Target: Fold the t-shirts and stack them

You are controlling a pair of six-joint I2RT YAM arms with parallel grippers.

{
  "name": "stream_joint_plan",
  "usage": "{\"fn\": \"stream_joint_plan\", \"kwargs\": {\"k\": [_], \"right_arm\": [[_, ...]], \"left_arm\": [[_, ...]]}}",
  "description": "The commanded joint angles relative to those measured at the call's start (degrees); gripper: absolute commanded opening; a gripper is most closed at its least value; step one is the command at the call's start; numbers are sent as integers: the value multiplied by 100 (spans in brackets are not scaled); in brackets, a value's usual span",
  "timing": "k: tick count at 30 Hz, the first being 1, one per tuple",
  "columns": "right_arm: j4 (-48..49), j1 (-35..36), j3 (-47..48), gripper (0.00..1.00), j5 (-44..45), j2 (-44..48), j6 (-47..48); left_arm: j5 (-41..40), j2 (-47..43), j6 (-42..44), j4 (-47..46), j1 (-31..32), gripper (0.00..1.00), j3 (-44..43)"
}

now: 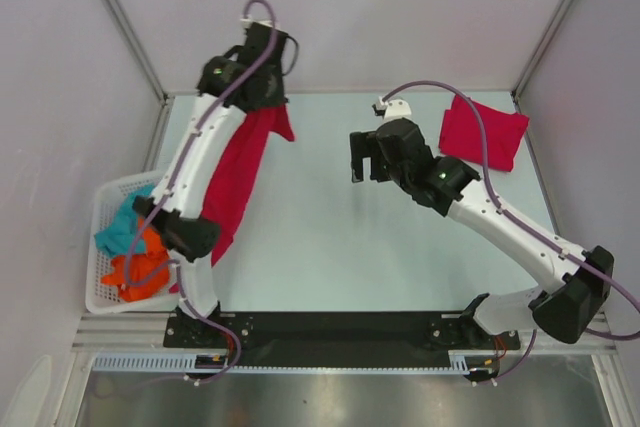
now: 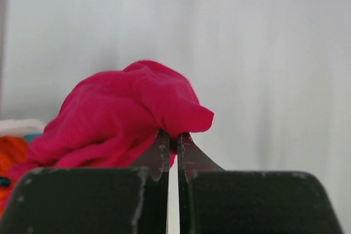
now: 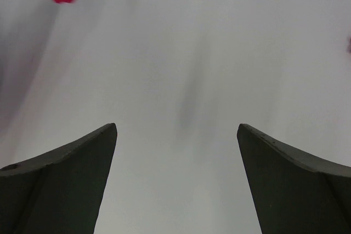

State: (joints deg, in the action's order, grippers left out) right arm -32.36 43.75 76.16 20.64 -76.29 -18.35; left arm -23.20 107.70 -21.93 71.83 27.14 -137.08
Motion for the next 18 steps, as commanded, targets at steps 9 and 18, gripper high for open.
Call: {"fn": "stream_joint_plan", "kwargs": {"k": [9, 18], "right_arm": [[37, -24, -22, 99, 247, -474, -28], [19, -33, -22, 99, 230, -492, -116]], "left_arm": [[747, 998, 207, -381, 1917, 0, -820], [598, 401, 84, -416, 1945, 0, -338]]}}
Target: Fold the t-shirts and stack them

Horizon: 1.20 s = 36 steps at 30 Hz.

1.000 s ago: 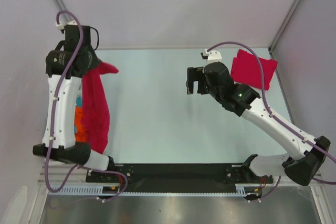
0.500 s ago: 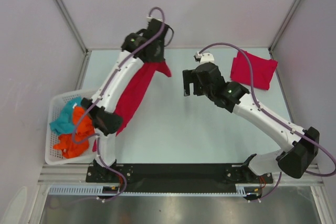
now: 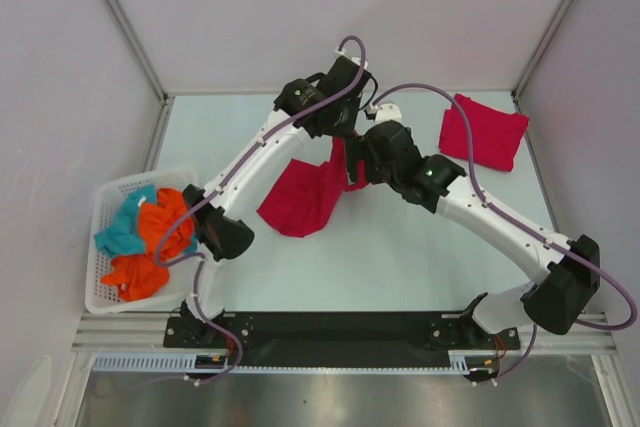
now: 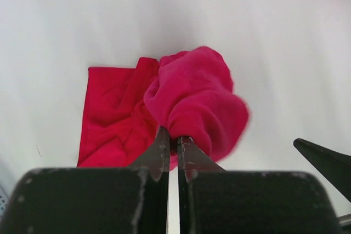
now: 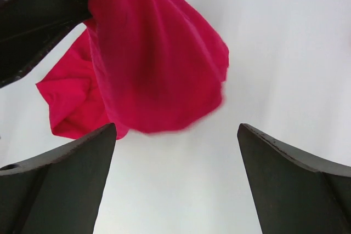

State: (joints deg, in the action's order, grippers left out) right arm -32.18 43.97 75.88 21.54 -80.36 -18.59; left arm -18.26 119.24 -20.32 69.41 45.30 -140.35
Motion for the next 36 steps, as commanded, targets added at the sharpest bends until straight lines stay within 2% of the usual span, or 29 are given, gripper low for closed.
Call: {"fn": "stream_joint_plan", "kwargs": {"k": [1, 3, 4, 8, 18, 23, 27, 36], "right_arm": [[-7, -55, 15, 99, 123, -77, -101], [-25, -46, 32, 99, 114, -85, -101], [-16, -46, 32, 99, 122, -68, -110], [-7, -55, 24, 99, 184, -164, -48], [195, -55, 208, 99, 140, -559, 4], [257, -55, 331, 98, 96, -771, 13], [257, -37, 375, 97, -18, -640, -31], [37, 297, 778, 95, 219, -59, 162]], "left_arm": [[43, -840, -104, -138, 120, 0, 173], [-125, -963, -191, -59, 85, 0, 411], [-142, -1182, -279, -94, 84, 0, 795], [15, -1807, -394, -454, 58, 0, 1651], [-520, -2211, -482, 248, -12, 0, 1001], [-722, -2590, -552, 345, -74, 0, 1308], [-775, -2748, -631, 337, -407, 0, 1721], [-802, -2239, -623, -41, -584, 0, 2267]]}}
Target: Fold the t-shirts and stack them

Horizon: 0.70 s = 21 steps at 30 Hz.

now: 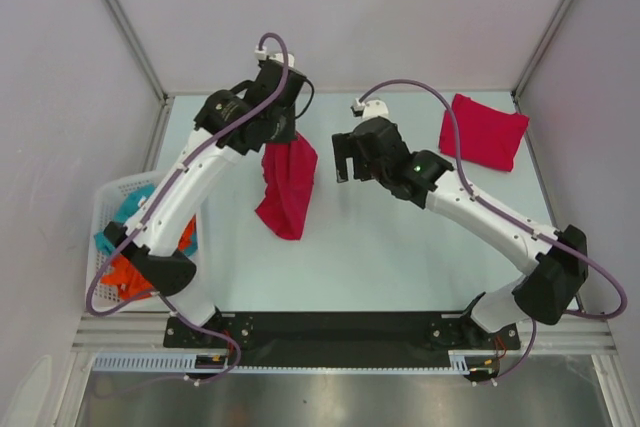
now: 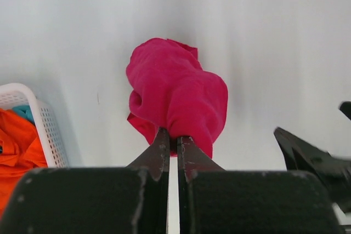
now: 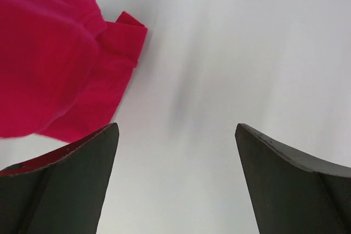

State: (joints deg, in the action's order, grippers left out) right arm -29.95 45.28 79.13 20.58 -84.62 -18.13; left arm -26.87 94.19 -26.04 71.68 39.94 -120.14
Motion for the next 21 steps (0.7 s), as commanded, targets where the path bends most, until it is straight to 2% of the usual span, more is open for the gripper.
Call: {"fn": "stream_joint_plan", "kwargs": {"k": [1, 9, 17, 21], "right_arm": [[-230, 174, 489, 95, 367, 358, 134], [-178, 166, 515, 95, 324, -10, 214], [7, 183, 700, 95, 131, -441, 266], [60, 166, 805, 95, 104, -722, 310]], "left_arm": [[120, 292, -41, -321, -48, 0, 202], [-37, 258, 64, 144, -39, 0, -642], [-11, -497, -111, 303, -127, 0, -397], [-99, -884, -138, 320, -127, 0, 437]]}}
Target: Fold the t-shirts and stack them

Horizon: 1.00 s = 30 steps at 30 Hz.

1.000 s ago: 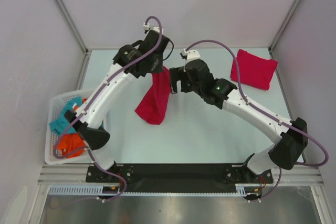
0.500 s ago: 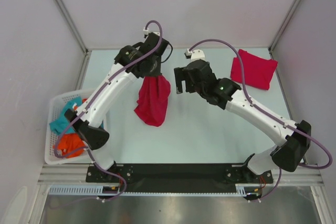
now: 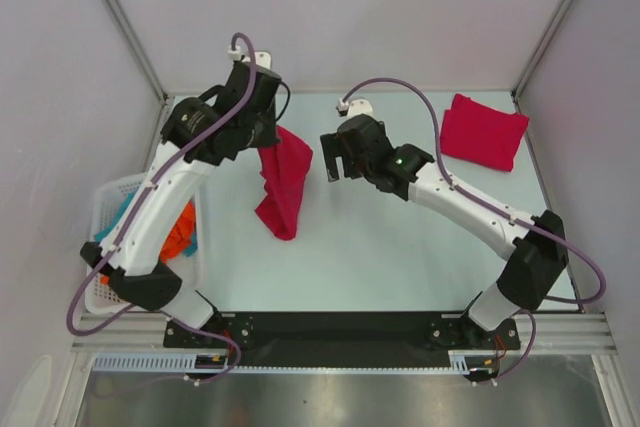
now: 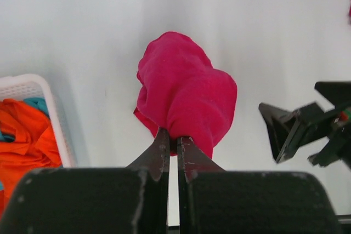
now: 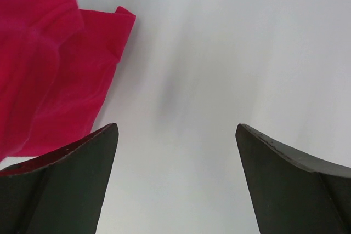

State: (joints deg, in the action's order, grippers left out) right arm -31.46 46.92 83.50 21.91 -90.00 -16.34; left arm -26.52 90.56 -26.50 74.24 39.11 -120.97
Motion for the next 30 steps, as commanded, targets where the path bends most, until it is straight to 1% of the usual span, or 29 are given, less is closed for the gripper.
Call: {"fn": "stream_joint_plan", "kwargs": {"k": [1, 2, 4, 5, 6, 7, 8, 10, 11, 12, 18, 23, 24, 26, 28, 29, 30], "right_arm": [[246, -7, 377, 95, -38, -237, 148], [263, -7, 377, 93, -55, -281, 157], [377, -25, 412, 81, -134, -387, 201], [430, -51, 430, 72, -187, -422, 227], [483, -77, 447, 61, -266, -466, 228], [562, -173, 534, 54, -379, -553, 219], [580, -209, 614, 44, -607, -624, 193], [676, -244, 850, 42, -775, -790, 122], [694, -218, 956, 36, -872, -844, 122], [677, -174, 1088, 34, -873, -905, 139], [229, 133, 2599, 36, -706, -1634, 377], [-61, 195, 3618, 34, -916, -2030, 386], [-166, 213, 3933, 29, -934, -2118, 368], [-220, 230, 4190, 14, -926, -2127, 342], [-176, 195, 4192, 8, -890, -2005, 298], [-132, 160, 4157, 8, -916, -1926, 220], [-80, 116, 4078, 3, -952, -1786, 149]], "left_arm": [[-134, -574, -75, 99, -53, 0, 687], [-134, -653, -31, 126, -53, 0, 1028], [-169, -811, -57, 117, -53, 0, 1381], [-230, -873, -100, 109, -62, 0, 1653], [-257, -935, -127, 100, -62, 0, 1742], [-266, -1048, -153, 91, -88, 0, 1787], [-274, -1093, -136, 100, -105, 0, 1796], [-301, -1155, -101, 126, -149, 0, 1726], [-301, -1172, -49, 135, -167, 0, 1673], [-318, -1155, -39, 152, -176, 0, 1655], [-345, -1199, 31, 161, -264, 0, 1620], [-432, -1216, 154, 161, -395, 0, 1471], [-441, -1217, 163, 153, -430, 0, 1471], [-468, -1234, 172, 144, -475, 0, 1471], [-511, -1217, 198, 144, -492, 0, 1480], [-520, -1217, 198, 126, -492, 0, 1488], [-521, -1208, 198, 126, -501, 0, 1480]]}}
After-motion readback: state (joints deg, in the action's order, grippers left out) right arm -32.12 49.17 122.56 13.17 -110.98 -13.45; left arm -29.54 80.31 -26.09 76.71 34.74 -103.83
